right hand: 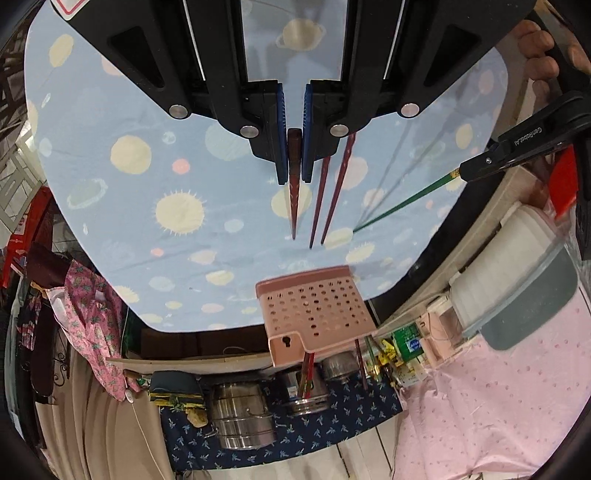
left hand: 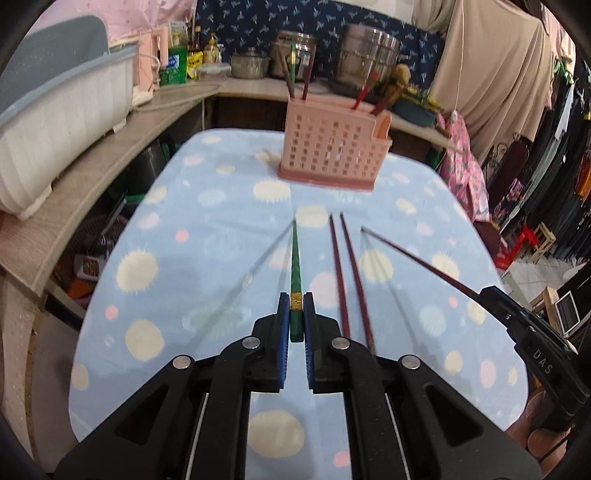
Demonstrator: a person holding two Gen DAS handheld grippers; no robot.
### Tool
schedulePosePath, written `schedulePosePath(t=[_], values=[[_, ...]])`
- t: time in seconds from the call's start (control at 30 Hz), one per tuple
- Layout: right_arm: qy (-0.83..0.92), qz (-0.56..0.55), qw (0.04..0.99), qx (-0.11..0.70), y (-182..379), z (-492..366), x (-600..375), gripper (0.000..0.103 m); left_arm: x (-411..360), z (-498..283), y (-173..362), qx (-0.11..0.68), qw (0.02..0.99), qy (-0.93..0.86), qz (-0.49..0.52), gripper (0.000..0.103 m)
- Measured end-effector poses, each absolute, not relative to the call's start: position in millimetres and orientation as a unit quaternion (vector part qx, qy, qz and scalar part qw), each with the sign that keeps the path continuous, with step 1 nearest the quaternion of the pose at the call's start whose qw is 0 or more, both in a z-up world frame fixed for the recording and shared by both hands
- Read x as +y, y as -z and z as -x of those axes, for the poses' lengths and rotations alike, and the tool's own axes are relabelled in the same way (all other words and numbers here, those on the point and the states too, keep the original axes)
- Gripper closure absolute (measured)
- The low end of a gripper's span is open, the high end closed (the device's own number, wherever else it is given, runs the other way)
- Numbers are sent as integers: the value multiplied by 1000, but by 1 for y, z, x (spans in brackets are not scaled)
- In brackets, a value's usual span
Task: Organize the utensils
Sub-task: 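Grasp a dark red chopstick with the right tool while the left grasps the green one, then carry both chopsticks into the pink basket and open both tools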
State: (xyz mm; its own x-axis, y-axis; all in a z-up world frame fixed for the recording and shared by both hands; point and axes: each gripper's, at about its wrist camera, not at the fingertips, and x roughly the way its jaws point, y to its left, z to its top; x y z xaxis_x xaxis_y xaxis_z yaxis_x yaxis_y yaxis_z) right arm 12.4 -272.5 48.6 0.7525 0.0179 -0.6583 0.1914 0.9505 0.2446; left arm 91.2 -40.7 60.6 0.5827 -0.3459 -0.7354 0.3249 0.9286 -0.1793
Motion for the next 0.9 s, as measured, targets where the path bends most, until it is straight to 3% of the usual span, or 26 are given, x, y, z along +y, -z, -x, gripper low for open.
schedulePosePath(t=[0.27,0.9], values=[[55,-141,946,288,-110,-42,-297,96,-45,-129,-115,373,907,194,25,96],[28,-150,966,207,-196,-134,-332,96,-76,-237,-210,300,933,189,57,96]])
